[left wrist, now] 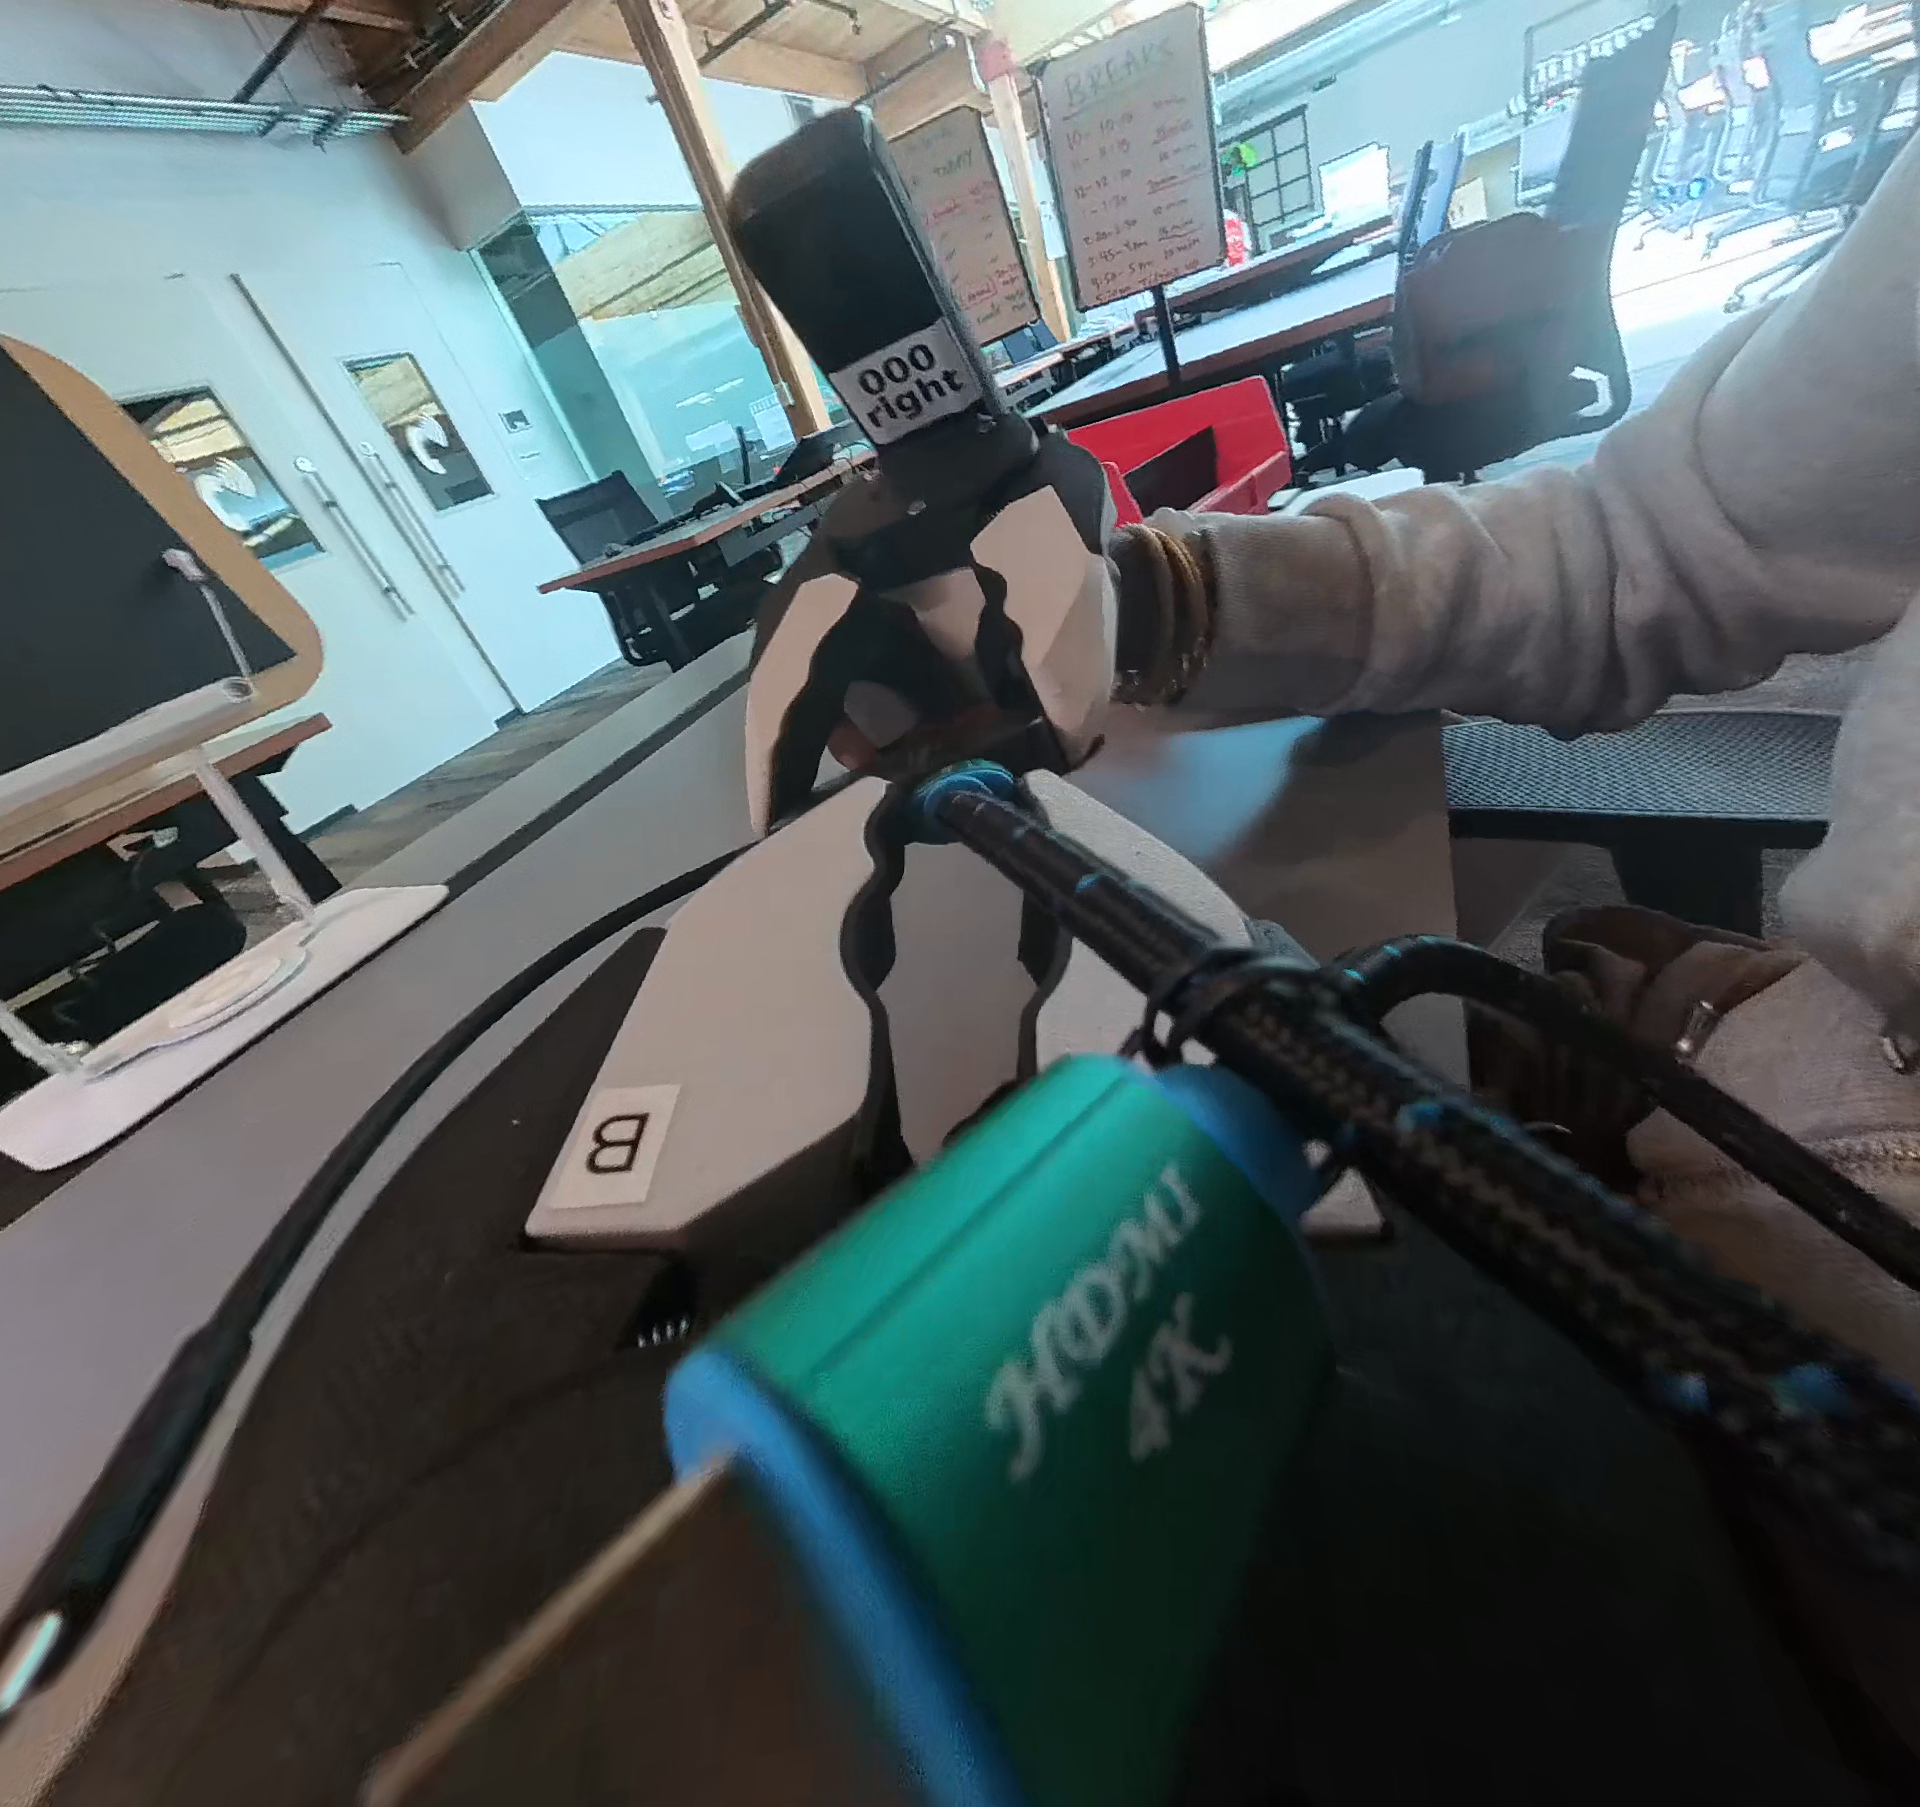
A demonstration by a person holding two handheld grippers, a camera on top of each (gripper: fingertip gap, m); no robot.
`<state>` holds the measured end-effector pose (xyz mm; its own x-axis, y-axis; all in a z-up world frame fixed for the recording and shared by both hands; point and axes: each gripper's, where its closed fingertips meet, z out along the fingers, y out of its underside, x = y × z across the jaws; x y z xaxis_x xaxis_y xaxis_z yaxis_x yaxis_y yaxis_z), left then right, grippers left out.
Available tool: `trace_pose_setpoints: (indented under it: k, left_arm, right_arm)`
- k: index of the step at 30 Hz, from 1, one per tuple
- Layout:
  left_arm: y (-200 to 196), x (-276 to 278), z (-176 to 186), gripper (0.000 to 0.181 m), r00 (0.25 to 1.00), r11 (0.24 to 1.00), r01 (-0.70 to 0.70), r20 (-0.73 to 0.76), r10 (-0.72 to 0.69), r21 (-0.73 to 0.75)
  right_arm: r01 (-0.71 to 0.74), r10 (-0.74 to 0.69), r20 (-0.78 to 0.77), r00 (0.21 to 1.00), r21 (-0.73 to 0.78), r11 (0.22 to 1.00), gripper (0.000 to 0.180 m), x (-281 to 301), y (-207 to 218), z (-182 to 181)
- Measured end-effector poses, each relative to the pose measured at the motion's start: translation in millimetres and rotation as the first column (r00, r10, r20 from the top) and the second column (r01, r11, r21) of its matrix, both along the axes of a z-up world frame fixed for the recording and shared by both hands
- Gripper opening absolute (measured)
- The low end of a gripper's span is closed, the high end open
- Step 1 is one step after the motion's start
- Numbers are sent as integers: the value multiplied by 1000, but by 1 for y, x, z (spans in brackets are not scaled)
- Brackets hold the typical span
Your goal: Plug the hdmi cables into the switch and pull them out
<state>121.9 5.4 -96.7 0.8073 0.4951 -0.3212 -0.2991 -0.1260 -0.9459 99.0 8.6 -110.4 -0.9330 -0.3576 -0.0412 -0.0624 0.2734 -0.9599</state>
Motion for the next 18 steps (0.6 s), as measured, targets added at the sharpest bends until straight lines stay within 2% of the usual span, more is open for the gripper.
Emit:
trace_pose_setpoints:
  k: [6,13,18]
  left_arm:
    - [-4,0,10,19,1000,997,-4,-22,6,75]
    - [3,1,3,21,998,998,45,31,-47,47]
    - [-6,-1,9,21,999,993,21,22,-24,120]
  right_arm:
    - [15,-14,21,1000,-55,998,70,4,-10,6]
    - [-67,67,18,998,22,997,66,24,-29,-20]
    - [-41,44,73,996,-38,998,66,21,-34,-12]
